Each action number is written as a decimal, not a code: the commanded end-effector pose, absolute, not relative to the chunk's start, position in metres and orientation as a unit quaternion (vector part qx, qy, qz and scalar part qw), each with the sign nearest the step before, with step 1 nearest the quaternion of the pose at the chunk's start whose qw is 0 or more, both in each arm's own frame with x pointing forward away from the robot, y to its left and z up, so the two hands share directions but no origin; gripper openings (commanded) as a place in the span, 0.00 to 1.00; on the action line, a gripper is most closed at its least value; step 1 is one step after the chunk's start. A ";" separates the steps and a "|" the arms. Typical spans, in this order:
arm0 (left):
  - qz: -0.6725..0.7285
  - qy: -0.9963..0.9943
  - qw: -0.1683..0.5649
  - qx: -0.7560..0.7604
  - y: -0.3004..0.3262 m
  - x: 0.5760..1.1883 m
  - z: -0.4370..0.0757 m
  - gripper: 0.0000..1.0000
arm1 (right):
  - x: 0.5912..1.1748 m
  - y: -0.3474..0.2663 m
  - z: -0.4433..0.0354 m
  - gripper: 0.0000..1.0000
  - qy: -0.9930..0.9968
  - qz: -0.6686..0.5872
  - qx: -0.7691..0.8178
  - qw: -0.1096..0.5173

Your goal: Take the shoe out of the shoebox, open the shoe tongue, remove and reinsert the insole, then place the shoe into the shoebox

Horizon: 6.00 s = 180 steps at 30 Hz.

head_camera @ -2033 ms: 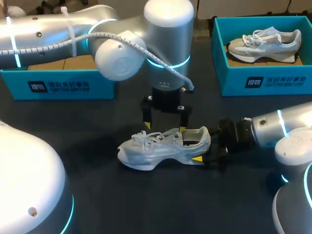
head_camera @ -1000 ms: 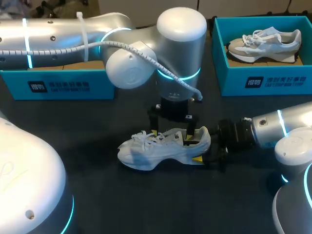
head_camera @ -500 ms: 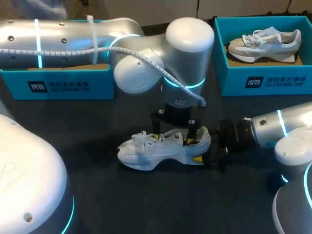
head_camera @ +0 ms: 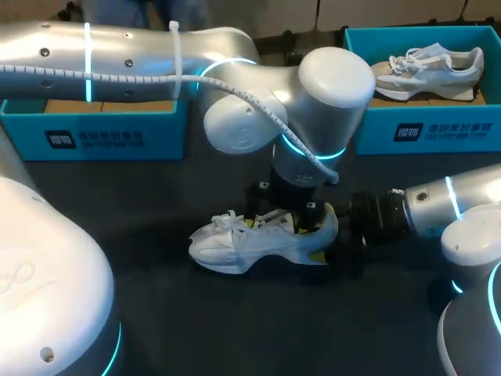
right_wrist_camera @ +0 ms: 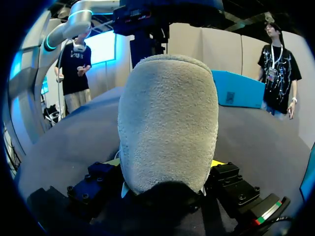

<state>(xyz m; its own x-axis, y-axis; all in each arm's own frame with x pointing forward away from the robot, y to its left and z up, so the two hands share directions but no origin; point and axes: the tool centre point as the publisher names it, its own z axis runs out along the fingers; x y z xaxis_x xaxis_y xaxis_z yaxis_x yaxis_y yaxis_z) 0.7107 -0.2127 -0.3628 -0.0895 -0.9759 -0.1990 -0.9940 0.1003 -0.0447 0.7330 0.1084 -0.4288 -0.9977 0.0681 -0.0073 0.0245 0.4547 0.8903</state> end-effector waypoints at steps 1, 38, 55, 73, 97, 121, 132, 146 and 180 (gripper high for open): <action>0.062 0.729 0.100 -0.675 -0.208 0.712 -0.357 1.00 | 0.738 0.108 -0.439 0.00 0.853 0.521 0.028 0.022; 0.074 0.738 0.012 -0.670 -0.172 0.692 -0.305 0.00 | 0.738 0.108 -0.439 0.00 0.853 0.521 0.028 0.022; 0.048 0.727 0.003 -0.685 -0.148 0.689 -0.300 0.00 | 0.738 0.108 -0.439 0.00 0.853 0.521 0.028 0.022; 0.045 0.705 0.015 -0.707 -0.117 0.684 -0.305 0.00 | 0.738 0.108 -0.439 0.00 0.853 0.521 0.028 0.022; 0.078 0.694 0.056 -0.714 -0.084 0.688 -0.363 0.22 | 0.738 0.108 -0.439 0.00 0.853 0.521 0.028 0.022; 0.028 0.767 0.043 -0.640 -0.074 0.699 -0.325 1.00 | 0.738 0.108 -0.439 0.00 0.853 0.521 0.028 0.022; -0.047 0.875 0.065 -0.477 -0.092 0.713 -0.278 1.00 | 0.738 0.108 -0.439 0.00 0.853 0.521 0.028 0.022; -0.086 0.987 0.072 -0.118 -0.105 0.730 -0.229 1.00 | 0.738 0.108 -0.439 0.00 0.853 0.521 0.028 0.022; -0.077 0.992 0.059 -0.077 -0.172 0.739 -0.227 0.00 | 0.738 0.108 -0.439 0.00 0.853 0.521 0.028 0.022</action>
